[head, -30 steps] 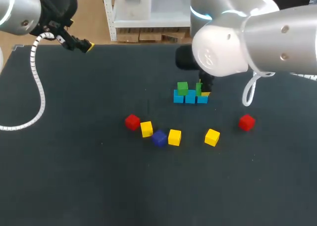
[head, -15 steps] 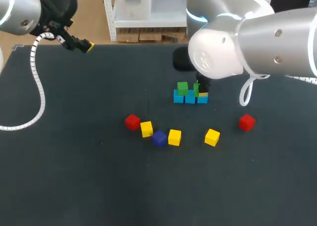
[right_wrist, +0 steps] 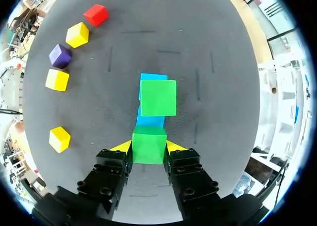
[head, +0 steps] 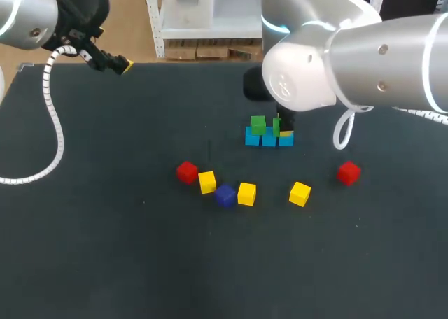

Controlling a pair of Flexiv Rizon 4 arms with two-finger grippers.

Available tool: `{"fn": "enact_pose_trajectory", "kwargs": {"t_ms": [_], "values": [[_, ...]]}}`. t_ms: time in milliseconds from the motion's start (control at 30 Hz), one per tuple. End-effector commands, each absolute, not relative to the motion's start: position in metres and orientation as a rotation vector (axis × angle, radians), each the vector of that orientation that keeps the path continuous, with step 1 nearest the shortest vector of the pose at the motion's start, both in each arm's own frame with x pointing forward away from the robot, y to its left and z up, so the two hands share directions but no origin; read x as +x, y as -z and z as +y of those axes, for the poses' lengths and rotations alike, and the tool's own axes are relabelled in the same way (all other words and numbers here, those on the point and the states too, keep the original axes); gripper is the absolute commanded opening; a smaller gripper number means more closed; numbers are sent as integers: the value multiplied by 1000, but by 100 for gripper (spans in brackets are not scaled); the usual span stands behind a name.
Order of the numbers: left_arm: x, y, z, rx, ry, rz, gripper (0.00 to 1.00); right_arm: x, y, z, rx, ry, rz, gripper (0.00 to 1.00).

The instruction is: Place the blue cubes, place green cubes on the blue cubes, place the yellow cubes on the green cubes, then place the red cubes on the yellow cubes, and place purple cube on the red cubes.

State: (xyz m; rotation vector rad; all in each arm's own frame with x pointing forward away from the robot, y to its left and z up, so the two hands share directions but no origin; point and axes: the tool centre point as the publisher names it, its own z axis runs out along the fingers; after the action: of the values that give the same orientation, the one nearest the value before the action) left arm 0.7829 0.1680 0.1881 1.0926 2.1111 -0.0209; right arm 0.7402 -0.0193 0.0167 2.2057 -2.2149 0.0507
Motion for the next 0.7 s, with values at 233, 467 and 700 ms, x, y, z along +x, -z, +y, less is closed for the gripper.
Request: {"fn": "enact_pose_trajectory", "kwargs": {"t_ms": [233,467,700], "values": [[783,-188,169,1097,27,2106,100,744,-19,-20,2212,-55,-2224,0],[783,-188,169,1097,27,2106,100,744,-15,-20,2208,-65,-2216,0],[783,-188,169,1097,27,2106,100,744,-15,-21,2209,-66,-2213,1]]}}
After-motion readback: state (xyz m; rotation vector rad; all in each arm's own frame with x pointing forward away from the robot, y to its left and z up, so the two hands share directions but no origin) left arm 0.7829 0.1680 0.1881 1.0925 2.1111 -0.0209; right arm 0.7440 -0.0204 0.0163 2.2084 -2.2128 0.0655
